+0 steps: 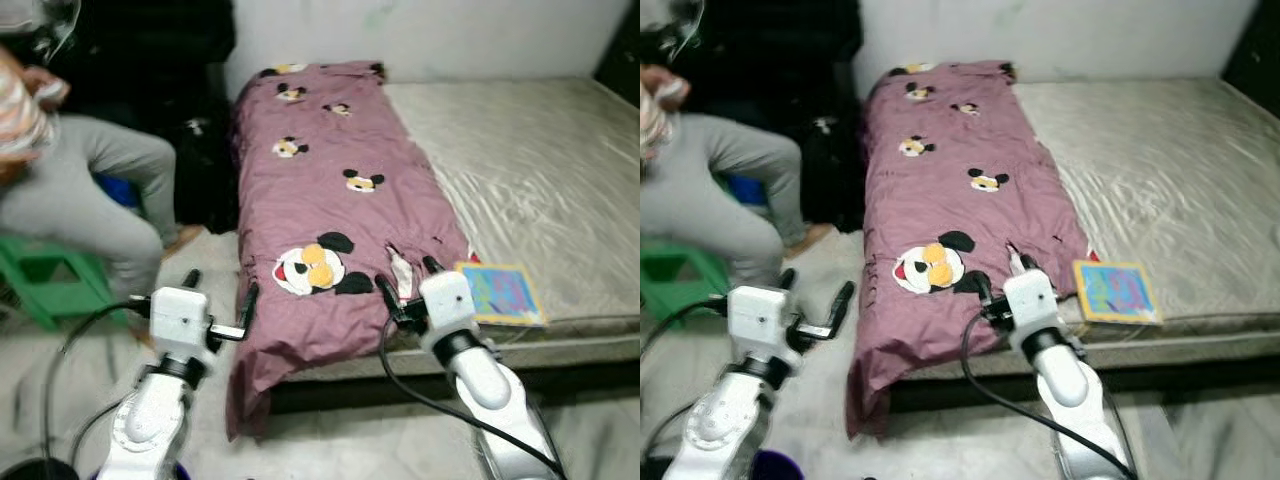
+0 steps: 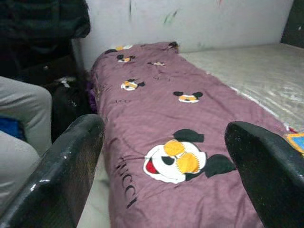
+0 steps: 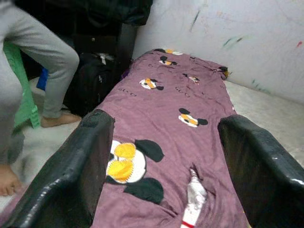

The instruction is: Clean up the room

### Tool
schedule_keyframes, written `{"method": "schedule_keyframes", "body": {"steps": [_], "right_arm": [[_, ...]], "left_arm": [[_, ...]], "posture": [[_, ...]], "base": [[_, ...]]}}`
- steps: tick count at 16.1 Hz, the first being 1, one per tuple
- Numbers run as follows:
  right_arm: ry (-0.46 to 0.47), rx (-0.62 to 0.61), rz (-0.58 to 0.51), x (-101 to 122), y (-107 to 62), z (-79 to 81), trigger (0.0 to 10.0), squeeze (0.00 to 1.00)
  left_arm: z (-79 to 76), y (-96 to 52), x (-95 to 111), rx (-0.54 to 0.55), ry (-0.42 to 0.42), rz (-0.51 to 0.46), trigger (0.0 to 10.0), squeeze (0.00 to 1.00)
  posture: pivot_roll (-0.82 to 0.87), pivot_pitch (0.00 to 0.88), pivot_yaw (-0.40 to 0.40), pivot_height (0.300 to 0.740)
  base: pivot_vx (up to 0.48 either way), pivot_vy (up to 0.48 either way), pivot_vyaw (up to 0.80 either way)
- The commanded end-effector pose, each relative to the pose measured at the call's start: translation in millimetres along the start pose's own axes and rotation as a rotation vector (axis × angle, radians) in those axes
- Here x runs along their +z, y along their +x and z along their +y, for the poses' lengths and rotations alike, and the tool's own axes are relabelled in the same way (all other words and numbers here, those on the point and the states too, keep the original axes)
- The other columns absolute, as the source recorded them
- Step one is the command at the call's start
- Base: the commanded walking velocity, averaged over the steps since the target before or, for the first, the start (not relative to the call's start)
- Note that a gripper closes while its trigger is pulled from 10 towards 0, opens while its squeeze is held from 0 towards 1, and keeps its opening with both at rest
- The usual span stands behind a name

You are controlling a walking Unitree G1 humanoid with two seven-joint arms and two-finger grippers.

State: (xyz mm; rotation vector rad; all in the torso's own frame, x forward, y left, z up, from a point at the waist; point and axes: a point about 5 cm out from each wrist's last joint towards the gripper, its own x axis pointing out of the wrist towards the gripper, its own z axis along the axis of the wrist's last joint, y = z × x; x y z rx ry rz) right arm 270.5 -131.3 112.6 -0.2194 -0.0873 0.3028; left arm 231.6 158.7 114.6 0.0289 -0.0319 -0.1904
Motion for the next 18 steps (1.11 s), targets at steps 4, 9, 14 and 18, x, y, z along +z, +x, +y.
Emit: {"method": "schedule_keyframes", "body": {"steps": [4, 9, 14, 18], "right_arm": [[0.003, -0.014, 0.02, -3.5, -2.1, -4.1, 10.0, 0.0], [0.004, -0.018, 0.022, -3.6, -1.8, -4.6, 10.0, 0.0], [0.004, -0.019, 0.021, -3.4, -1.4, -4.6, 10.0, 0.0], [0.005, -0.02, 0.021, -3.5, -1.4, -4.1, 10.0, 0.0]], "left_arm": [[-4.8, 0.7, 5.3, -0.053, -0.016, -0.025, 10.0, 0.0], [-5.9, 0.5, 5.8, -0.068, -0.022, -0.03, 10.0, 0.0], [-6.5, 0.9, 6.5, -0.076, -0.021, -0.037, 10.0, 0.0], [-6.5, 0.7, 6.4, -0.076, -0.022, -0.034, 10.0, 0.0]], "posture": [[-0.04, 0.064, -0.021, 0.74], [-0.04, 0.064, -0.021, 0.74], [-0.04, 0.066, -0.021, 0.74], [-0.04, 0.067, -0.019, 0.74]], "base": [[0.0, 0.0, 0.0], [0.148, 0.0, 0.0], [0.29, 0.0, 0.0], [0.318, 0.0, 0.0]]}}
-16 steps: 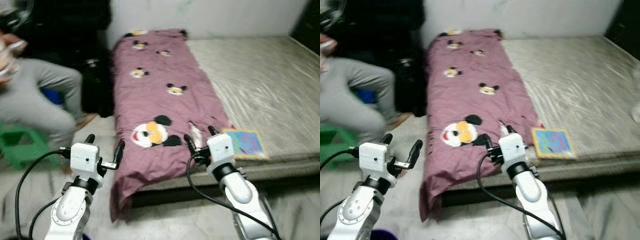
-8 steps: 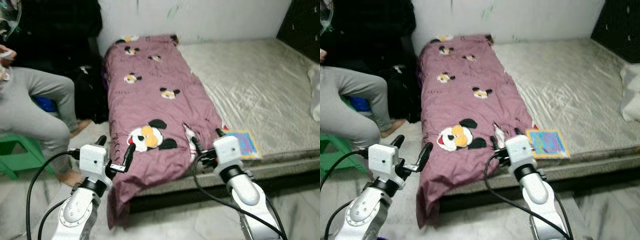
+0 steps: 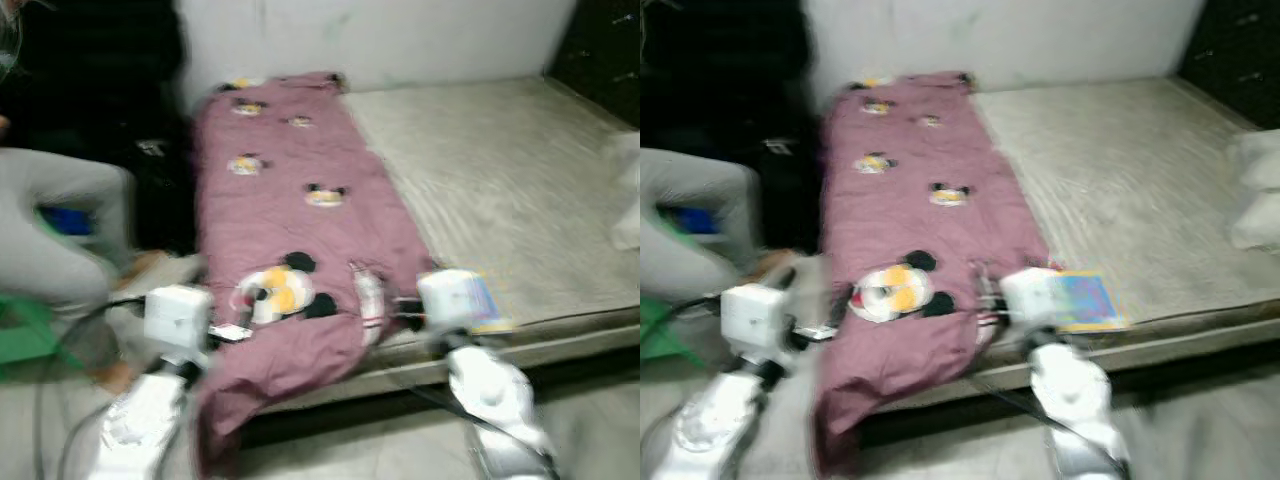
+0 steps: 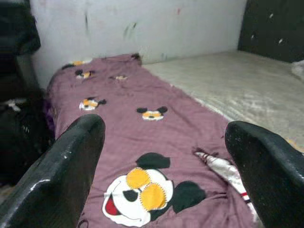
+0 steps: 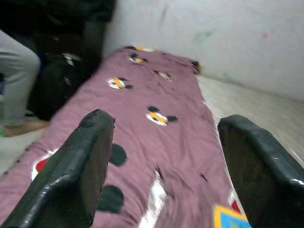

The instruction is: Clean up the room

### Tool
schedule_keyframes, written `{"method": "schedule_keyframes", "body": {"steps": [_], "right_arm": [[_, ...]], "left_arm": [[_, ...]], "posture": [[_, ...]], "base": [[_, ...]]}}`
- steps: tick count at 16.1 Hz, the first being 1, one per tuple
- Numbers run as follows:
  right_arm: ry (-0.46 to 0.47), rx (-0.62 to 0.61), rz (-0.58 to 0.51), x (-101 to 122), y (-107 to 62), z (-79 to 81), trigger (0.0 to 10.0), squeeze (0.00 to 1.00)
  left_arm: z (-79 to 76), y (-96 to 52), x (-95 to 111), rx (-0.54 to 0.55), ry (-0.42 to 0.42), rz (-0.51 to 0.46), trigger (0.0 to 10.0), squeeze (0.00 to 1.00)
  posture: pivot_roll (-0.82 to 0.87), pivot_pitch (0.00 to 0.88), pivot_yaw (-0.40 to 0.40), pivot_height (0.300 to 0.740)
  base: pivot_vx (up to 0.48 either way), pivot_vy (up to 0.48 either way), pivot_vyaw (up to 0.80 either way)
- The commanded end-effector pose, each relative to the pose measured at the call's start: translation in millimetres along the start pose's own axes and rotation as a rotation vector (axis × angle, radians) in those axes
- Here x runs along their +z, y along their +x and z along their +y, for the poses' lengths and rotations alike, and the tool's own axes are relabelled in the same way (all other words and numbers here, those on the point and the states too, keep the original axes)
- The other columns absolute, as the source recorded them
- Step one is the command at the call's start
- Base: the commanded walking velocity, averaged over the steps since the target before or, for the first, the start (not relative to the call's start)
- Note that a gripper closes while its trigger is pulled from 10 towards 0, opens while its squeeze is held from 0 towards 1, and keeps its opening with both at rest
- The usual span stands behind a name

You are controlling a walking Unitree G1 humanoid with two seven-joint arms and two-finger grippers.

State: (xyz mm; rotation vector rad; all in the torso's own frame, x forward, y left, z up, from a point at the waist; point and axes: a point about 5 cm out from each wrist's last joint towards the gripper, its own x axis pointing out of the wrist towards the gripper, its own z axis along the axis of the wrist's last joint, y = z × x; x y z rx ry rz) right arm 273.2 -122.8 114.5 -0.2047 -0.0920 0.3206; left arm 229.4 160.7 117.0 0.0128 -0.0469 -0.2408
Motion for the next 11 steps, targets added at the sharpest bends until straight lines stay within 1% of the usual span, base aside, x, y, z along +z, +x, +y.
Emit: {"method": "schedule_keyframes", "body": {"steps": [1, 4, 5, 7, 8, 11], "right_arm": [[-0.009, -0.037, 0.03, -6.6, -6.9, -10.8, 10.0, 0.0], [-0.008, -0.038, 0.03, -7.0, -7.5, -10.9, 10.0, 0.0], [-0.002, -0.04, 0.029, -7.1, -7.6, -10.7, 10.0, 0.0], [0.004, -0.041, 0.029, -7.1, -7.4, -10.4, 10.0, 0.0], [-0.021, -0.033, 0.038, -7.7, -7.2, -10.0, 10.0, 0.0], [-0.019, -0.026, 0.022, -6.7, -7.6, -8.0, 10.0, 0.0]], "left_arm": [[-7.9, 3.6, 3.5, -0.024, -0.007, -0.014, 10.0, 0.0], [-6.7, 4.5, 1.1, 0.014, -0.007, 0.0, 10.0, 0.0], [-5.1, 5.2, -1.0, 0.05, 0.012, 0.017, 10.0, 0.0], [-5.3, 6.0, -0.6, 0.041, 0.007, 0.013, 10.0, 0.0], [-5.1, 6.1, -0.7, 0.041, 0.006, 0.013, 10.0, 0.0], [-4.3, 7.7, -0.7, 0.052, 0.002, 0.015, 10.0, 0.0]], "posture": [[-0.04, 0.067, -0.019, 0.74], [-0.04, 0.067, -0.018, 0.74], [-0.04, 0.068, -0.017, 0.74], [-0.04, 0.067, -0.017, 0.74], [-0.04, 0.066, -0.016, 0.74], [-0.04, 0.063, -0.014, 0.74]], "base": [[0.277, 0.0, 0.0], [0.0, 0.0, 0.0], [0.0, 0.0, 0.0], [0.0, 0.0, 0.0], [0.0, 0.0, 0.0], [0.0, 0.0, 0.8]]}}
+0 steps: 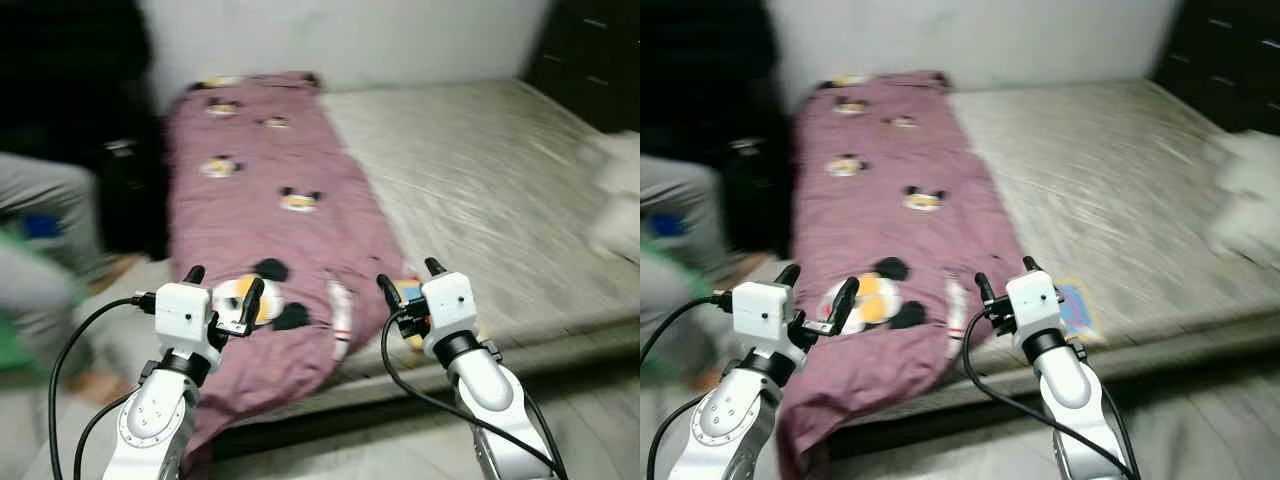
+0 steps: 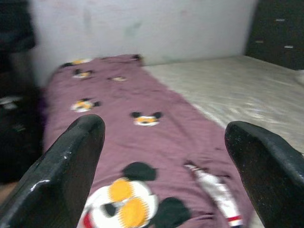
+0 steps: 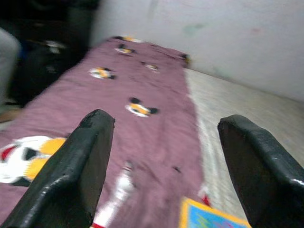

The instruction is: Clean up the room

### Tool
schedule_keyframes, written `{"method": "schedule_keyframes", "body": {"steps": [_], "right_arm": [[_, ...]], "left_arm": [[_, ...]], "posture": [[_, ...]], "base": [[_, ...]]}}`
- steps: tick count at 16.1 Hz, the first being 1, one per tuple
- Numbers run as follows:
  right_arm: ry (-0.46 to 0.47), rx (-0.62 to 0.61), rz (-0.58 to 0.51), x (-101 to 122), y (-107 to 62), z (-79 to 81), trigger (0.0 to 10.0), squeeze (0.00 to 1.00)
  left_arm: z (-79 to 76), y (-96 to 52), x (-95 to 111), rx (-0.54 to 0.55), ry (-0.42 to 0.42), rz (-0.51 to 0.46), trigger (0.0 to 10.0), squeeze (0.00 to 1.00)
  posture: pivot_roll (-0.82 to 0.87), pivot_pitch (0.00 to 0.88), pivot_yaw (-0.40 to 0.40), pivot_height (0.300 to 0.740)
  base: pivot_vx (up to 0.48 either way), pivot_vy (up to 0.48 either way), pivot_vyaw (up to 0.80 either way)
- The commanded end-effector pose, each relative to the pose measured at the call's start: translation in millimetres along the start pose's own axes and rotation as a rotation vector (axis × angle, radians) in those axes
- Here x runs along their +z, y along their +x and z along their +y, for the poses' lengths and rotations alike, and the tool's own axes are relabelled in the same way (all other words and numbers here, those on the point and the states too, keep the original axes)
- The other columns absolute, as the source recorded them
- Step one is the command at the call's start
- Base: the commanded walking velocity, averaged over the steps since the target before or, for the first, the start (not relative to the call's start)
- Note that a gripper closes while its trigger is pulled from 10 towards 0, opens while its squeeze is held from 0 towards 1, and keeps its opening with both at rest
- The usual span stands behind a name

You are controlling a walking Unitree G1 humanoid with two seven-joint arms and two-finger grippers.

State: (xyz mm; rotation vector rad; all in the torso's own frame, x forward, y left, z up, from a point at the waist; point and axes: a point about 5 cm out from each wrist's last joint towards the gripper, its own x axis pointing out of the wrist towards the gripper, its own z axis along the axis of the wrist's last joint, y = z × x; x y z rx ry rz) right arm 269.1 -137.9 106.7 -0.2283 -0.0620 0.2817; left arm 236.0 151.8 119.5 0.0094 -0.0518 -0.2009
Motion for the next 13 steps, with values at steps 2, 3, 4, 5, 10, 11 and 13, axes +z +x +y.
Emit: {"method": "schedule_keyframes", "body": {"steps": [2, 3, 4, 5, 10, 11, 13], "right_arm": [[0.002, 0.003, -0.012, 2.3, 1.6, 2.3, 10.0, 0.0], [0.001, 0.001, -0.012, 2.2, 1.9, 2.7, 10.0, 0.0], [0.001, 0.001, -0.012, 2.1, 2.0, 2.9, 10.0, 0.0], [0.001, 0.002, -0.012, 1.8, 2.2, 3.0, 10.0, 0.0], [0.007, -0.004, -0.01, 1.1, 3.6, 2.1, 10.0, 0.0], [0.007, -0.004, -0.01, 1.1, 3.7, 2.0, 10.0, 0.0], [-0.03, 0.014, -0.01, 1.4, 2.9, 3.8, 10.0, 0.0]], "left_arm": [[3.4, -0.1, -3.1, 0.023, 0.013, 0.023, 10.0, 0.0], [3.3, 0.6, -3.1, 0.025, 0.022, 0.023, 10.0, 0.0], [2.8, 1.1, -2.8, 0.021, 0.027, 0.021, 10.0, 0.0], [2.4, 1.5, -2.6, 0.016, 0.032, 0.019, 10.0, 0.0], [0.3, 3.5, -2.5, -0.001, 0.032, 0.017, 10.0, 0.0], [0.3, 3.6, -2.5, -0.002, 0.031, 0.017, 10.0, 0.0], [-1.9, 3.5, -3.0, -0.007, 0.025, 0.016, 10.0, 0.0]], "posture": [[-0.04, 0.063, -0.013, 0.74], [-0.04, 0.06, -0.011, 0.74], [-0.04, 0.057, -0.01, 0.74], [-0.04, 0.055, -0.01, 0.74], [-0.05, 0.05, -0.01, 0.74], [-0.05, 0.05, -0.01, 0.74], [-0.05, 0.051, -0.012, 0.74]], "base": [[0.0, 0.0, 0.8], [0.0, 0.0, 0.75], [0.0, 0.0, 0.59], [0.0, 0.0, 0.47], [0.0, 0.0, 0.0], [0.0, 0.0, 0.0], [0.0, 0.0, 0.8]]}}
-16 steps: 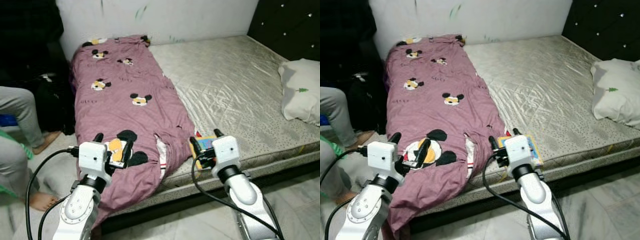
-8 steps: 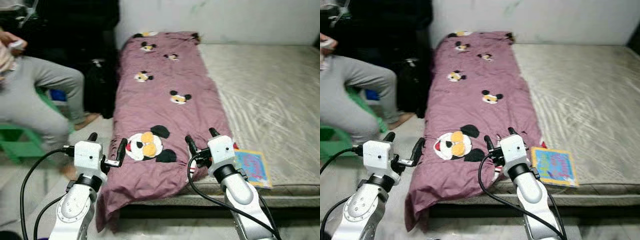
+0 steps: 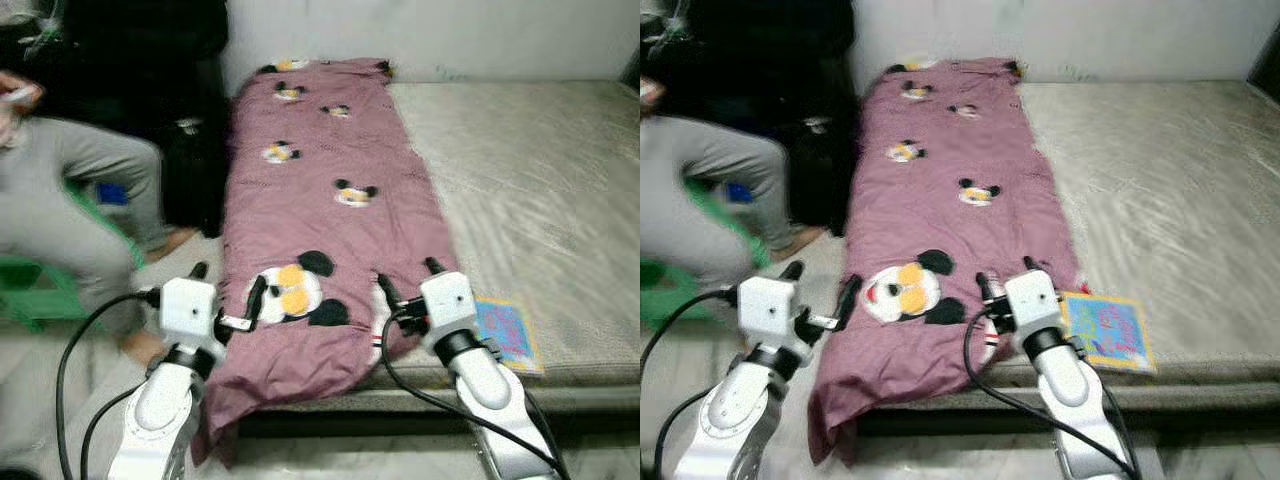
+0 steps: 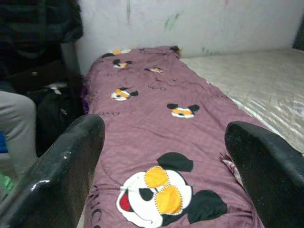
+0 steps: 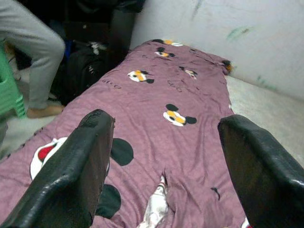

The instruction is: Clean up the room

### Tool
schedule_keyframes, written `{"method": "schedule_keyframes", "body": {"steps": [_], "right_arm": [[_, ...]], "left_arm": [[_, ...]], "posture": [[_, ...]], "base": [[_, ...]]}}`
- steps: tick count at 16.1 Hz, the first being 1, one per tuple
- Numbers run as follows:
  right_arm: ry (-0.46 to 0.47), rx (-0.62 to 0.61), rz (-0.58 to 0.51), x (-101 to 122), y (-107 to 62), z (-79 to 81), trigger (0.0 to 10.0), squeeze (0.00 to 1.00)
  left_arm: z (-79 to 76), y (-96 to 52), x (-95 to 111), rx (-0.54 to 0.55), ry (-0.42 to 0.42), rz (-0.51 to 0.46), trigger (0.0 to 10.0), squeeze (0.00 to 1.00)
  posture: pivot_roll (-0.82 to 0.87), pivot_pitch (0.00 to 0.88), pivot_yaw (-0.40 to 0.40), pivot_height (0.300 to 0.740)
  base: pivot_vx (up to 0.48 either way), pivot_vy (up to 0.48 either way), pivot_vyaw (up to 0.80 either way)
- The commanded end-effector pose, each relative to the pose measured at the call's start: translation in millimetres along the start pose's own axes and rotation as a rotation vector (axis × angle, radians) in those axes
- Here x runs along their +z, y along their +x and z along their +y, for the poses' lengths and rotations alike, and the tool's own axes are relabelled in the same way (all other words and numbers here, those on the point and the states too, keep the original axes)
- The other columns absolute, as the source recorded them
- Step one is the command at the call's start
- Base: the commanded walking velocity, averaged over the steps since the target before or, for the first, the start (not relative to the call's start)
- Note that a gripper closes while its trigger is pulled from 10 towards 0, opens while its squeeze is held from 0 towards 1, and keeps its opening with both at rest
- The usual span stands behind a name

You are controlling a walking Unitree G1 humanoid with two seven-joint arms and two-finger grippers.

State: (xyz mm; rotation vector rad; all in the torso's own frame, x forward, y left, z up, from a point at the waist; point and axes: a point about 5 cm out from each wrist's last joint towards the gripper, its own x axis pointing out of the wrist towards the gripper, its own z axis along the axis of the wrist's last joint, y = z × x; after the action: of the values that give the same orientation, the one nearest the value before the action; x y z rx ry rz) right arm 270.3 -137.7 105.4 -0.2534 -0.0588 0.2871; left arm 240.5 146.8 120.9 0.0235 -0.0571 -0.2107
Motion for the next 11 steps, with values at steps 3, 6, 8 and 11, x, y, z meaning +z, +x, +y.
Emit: {"method": "schedule_keyframes", "body": {"steps": [3, 6, 8, 11], "right_arm": [[0.007, -0.001, -0.016, 2.7, 1.8, 2.5, 10.0, 0.0], [0.009, -0.002, -0.011, 1.9, 2.0, 2.0, 10.0, 0.0], [0.009, -0.002, -0.01, 1.6, 2.1, 2.0, 10.0, 0.0], [0.009, 0.001, -0.008, 1.4, 2.6, 2.1, 10.0, 0.0]], "left_arm": [[0.7, -1.6, -3.9, -0.001, 0.007, 0.018, 10.0, 0.0], [0.9, -2.2, -4.3, -0.001, 0.002, 0.019, 10.0, 0.0], [0.8, -2.3, -4.5, -0.002, 0.0, 0.019, 10.0, 0.0], [0.7, -2.0, -4.3, -0.004, 0.001, 0.017, 10.0, 0.0]], "posture": [[-0.05, 0.052, -0.013, 0.74], [-0.05, 0.055, -0.015, 0.74], [-0.05, 0.056, -0.016, 0.74], [-0.05, 0.057, -0.016, 0.74]], "base": [[0.0, 0.0, 0.8], [0.0, 0.0, 0.0], [0.0, 0.0, 0.0], [0.0, -0.09, 0.0]]}}
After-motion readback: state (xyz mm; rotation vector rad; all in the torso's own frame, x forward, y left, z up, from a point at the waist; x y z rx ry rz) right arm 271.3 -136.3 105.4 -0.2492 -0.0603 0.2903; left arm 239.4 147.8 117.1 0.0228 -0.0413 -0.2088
